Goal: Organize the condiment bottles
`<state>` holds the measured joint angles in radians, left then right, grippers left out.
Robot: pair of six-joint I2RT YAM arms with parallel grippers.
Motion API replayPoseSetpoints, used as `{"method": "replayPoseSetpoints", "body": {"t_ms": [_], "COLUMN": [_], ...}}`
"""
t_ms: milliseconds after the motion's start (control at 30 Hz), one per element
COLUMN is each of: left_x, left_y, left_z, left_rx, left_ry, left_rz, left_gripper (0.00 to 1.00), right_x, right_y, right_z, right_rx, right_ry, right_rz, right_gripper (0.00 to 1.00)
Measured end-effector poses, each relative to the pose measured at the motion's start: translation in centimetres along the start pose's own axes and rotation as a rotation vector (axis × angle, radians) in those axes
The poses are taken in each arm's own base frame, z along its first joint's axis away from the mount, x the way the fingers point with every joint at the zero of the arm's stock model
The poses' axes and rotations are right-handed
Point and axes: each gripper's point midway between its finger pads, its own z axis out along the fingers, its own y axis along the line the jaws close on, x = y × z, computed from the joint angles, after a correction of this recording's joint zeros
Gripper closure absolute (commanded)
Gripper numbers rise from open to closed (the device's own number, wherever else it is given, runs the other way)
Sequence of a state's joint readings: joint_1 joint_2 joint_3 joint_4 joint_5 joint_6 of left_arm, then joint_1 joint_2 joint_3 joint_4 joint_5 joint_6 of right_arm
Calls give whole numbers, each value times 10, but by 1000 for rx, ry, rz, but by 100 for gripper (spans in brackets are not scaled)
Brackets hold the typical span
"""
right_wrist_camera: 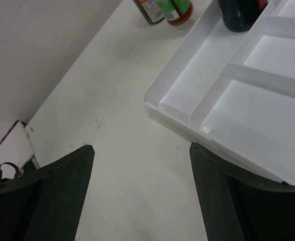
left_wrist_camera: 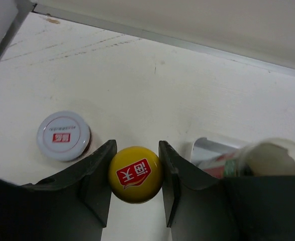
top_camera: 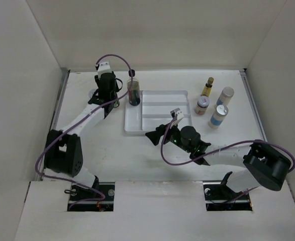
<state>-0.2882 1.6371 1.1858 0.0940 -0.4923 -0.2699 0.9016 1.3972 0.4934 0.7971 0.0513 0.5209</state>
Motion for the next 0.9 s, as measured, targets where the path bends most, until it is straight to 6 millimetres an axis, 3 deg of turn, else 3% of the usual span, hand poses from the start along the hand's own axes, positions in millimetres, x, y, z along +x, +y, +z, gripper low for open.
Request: {"method": "replayPoseSetpoints", "body": {"t_ms": [100,233,367,567,800,900], "left_x": [-18,-36,-30,5,57,52], "left_y": [0,-17,-45,-79,-91,-95], "left_z": [-40,-89,-111,-111,-86,-81], "left_rx": [28,105,183,242,231,235], "left_ry": [-54,-133,-137,-75,22,8], "left_rz": [-15,-44,-37,21,102,90], "left_gripper": [81,80,80,80,80,80], "right_x": [-1,-3,-4,-6,-9,-9], "right_y": [0,-1,-2,-8,-9,-9], "right_z": [-1,-1,-1,-4,-3,-3], "right_rx": [0,2,4,17,17,17], "right_ry": [-3,-9,-13,-20,-32,-32], "right_rz": [1,5,9,11,15,15], "right_gripper": [17,17,17,17,17,17]}}
